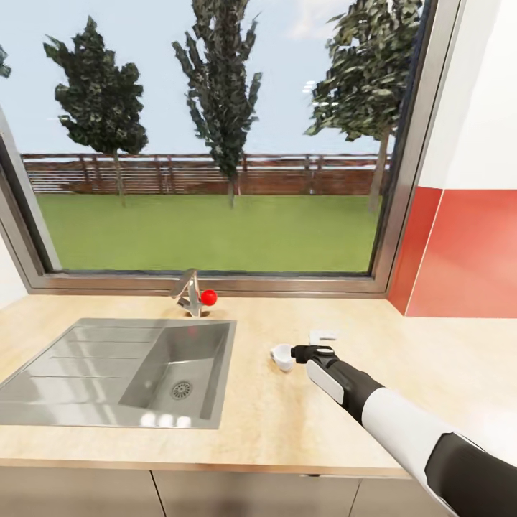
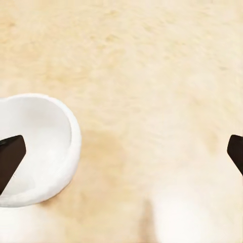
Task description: Set up a coffee station on the kitchen countertop: keep the coffee maker on the countertop, move the bottle of coffee from the kitchen shelf to the counter next to the coffee maker, place a paper coffee filter on top of the coffee maker, put the saucer next to the coffee maker with the coffee cup on the saucer, and place the electric kettle next to the coffee maker.
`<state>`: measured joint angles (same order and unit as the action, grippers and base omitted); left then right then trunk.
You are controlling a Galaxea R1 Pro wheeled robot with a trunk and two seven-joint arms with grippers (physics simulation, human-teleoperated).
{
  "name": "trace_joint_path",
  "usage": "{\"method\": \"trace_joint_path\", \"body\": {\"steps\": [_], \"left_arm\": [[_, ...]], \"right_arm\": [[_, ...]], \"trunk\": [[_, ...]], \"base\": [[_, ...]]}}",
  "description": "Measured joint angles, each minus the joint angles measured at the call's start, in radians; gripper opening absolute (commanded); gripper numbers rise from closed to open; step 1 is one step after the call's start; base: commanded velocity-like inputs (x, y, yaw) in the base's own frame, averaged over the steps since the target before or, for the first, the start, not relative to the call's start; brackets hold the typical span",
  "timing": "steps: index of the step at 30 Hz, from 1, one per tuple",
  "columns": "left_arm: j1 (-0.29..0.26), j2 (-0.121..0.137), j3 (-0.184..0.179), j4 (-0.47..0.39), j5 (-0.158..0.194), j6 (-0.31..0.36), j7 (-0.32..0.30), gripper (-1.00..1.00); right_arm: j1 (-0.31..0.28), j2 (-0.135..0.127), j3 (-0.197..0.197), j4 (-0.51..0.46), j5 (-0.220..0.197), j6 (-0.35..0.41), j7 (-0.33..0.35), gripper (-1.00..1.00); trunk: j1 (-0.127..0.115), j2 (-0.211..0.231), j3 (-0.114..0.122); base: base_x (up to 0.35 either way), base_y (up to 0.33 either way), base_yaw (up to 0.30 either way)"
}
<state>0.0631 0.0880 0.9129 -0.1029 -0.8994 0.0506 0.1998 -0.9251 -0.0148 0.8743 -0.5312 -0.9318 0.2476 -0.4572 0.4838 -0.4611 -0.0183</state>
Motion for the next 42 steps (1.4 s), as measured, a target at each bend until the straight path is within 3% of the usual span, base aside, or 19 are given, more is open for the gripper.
{"method": "trace_joint_path", "body": {"steps": [42], "left_arm": [[0.0, 0.0, 0.0, 0.0, 0.0, 0.006, 0.0, 1.0]], "right_arm": [[0.006, -0.001, 0.0, 0.0, 0.0, 0.0, -0.001, 1.0]], "trunk": [[0.0, 0.0, 0.0]], "base": [[0.055, 0.01, 0.0]]}}
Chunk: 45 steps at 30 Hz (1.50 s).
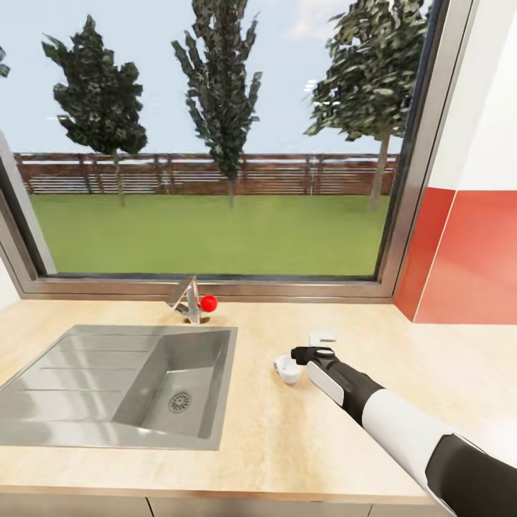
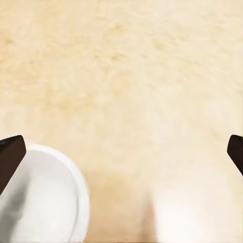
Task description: Set up a coffee station on the kitchen countertop: keep the coffee maker on the countertop, move the bottle of coffee from the kitchen shelf to the counter next to the coffee maker, place a paper coffee filter on top of the coffee maker, put the saucer next to the coffee maker with the coffee cup on the saucer, and place the electric kettle next to the coffee maker.
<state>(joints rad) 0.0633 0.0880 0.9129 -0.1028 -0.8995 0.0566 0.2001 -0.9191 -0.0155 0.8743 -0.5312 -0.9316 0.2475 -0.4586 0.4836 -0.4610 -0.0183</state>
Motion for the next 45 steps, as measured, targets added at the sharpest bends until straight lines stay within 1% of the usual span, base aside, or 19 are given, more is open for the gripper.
{"method": "trace_joint_path", "body": {"steps": [16, 32, 45], "left_arm": [[0.0, 0.0, 0.0, 0.0, 0.0, 0.0, 0.0, 1.0], [0.0, 0.0, 0.001, 0.0, 0.0, 0.0, 0.0, 1.0], [0.0, 0.0, 0.001, 0.0, 0.0, 0.0, 0.0, 1.0]], "right_arm": [[0.008, 0.0, 0.0, 0.0, 0.0, 0.0, 0.0, 1.0], [0.059, 0.002, 0.002, -0.001, 0.001, 0.0, 0.001, 1.0], [0.076, 0.002, 0.002, -0.002, 0.001, 0.0, 0.001, 1.0]], "trunk": [[0.0, 0.0, 0.0], [0.0, 0.0, 0.0], [0.0, 0.0, 0.0]], "base": [[0.017, 0.0, 0.0], [0.0, 0.0, 0.0], [0.0, 0.0, 0.0]]}}
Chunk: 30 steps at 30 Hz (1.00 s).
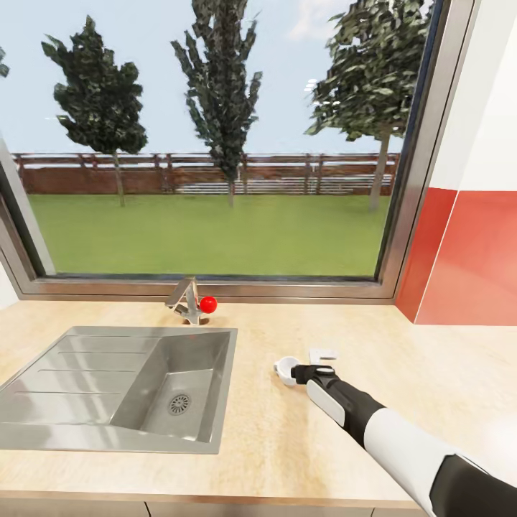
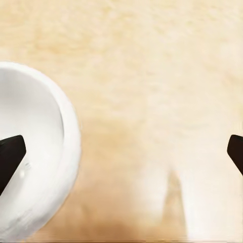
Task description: Set up a coffee station on the kitchen countertop: keep the coffee maker on the countertop, move the bottle of coffee from the kitchen shelf to the counter next to the coffee maker, place a paper coffee filter on top of the coffee maker, put the saucer next to the coffee maker with the coffee cup on the saucer, and place the electric kettle next to the coffee maker.
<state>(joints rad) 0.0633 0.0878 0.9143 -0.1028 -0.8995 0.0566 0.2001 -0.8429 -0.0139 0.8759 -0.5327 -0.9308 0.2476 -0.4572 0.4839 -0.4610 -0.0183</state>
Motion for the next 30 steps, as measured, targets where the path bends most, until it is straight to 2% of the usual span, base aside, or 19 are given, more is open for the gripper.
{"method": "trace_joint_path", "body": {"steps": [24, 25, 30], "left_arm": [[0.0, 0.0, 0.0, 0.0, 0.0, 0.0, 0.0, 1.0], [0.0, 0.0, 0.0, 0.0, 0.0, 0.0, 0.0, 1.0], [0.0, 0.0, 0.0, 0.0, 0.0, 0.0, 0.0, 1.0]], "right_arm": [[0.01, 0.0, 0.0, 0.0, 0.0, 0.0, 0.0, 1.0], [0.01, 0.0, 0.0, 0.0, 0.0, 0.0, 0.0, -1.0], [0.009, 0.0, 0.0, 0.0, 0.006, 0.001, 0.001, -1.0]], "trunk": [[0.0, 0.0, 0.0], [0.0, 0.0, 0.0], [0.0, 0.0, 0.0]], "base": [[0.0, 0.023, 0.0], [0.0, 0.006, 0.0], [0.0, 0.002, 0.0]]}}
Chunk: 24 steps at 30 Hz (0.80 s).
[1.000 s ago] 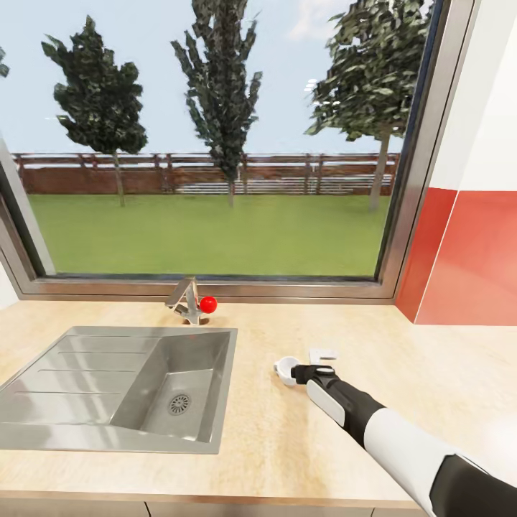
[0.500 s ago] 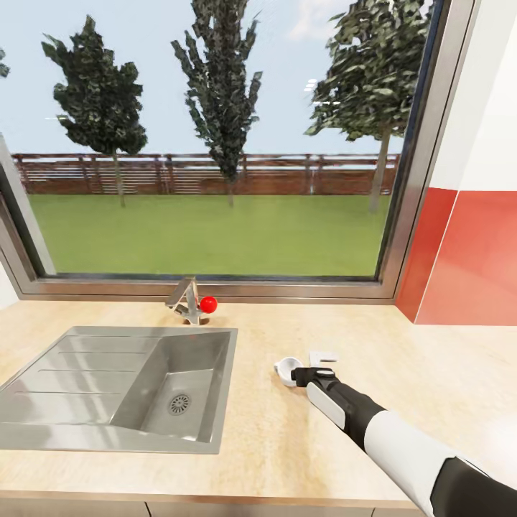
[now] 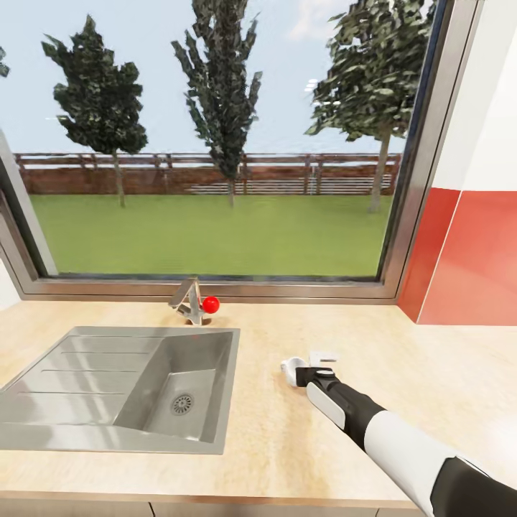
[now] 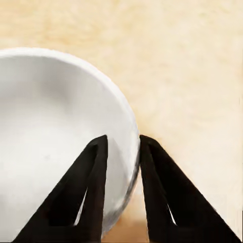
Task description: Set up a coffee station on the kitchen countertop: keep the coffee maker on the countertop, move the bottle of coffee from the kitchen shelf to the counter next to the coffee maker, place a paper coffee filter on top of the coffee maker, put the saucer next to the coffee maker with the coffee cup on the saucer, and place the electric kettle next to the coffee maker.
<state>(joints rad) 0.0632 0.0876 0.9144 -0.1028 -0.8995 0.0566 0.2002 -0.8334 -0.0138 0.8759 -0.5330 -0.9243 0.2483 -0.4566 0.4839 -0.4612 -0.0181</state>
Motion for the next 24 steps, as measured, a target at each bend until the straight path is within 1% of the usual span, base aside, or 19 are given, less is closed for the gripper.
{"method": "trace_joint_path", "body": {"steps": [2, 18, 22, 24], "left_arm": [[0.0, 0.0, 0.0, 0.0, 0.0, 0.0, 0.0, 1.0], [0.0, 0.0, 0.0, 0.0, 0.0, 0.0, 0.0, 1.0], [0.0, 0.0, 0.0, 0.0, 0.0, 0.0, 0.0, 1.0], [0.0, 0.0, 0.0, 0.0, 0.0, -0.002, 0.0, 1.0]], "right_arm": [[-0.001, 0.0, -0.001, 0.0, 0.018, 0.002, -0.003, -1.0], [-0.001, 0.0, -0.001, 0.0, 0.018, 0.001, -0.003, -1.0], [-0.001, 0.0, -0.001, -0.002, 0.015, 0.001, -0.002, -1.0], [0.0, 0.0, 0.0, -0.006, 0.004, 0.001, -0.004, -1.0]], "trunk": [[0.0, 0.0, 0.0], [0.0, 0.0, 0.0], [0.0, 0.0, 0.0], [0.0, 0.0, 0.0]], "base": [[0.0, 0.0, 0.0], [0.0, 0.0, 0.0], [0.0, 0.0, 0.0], [0.0, 0.0, 0.0]]}}
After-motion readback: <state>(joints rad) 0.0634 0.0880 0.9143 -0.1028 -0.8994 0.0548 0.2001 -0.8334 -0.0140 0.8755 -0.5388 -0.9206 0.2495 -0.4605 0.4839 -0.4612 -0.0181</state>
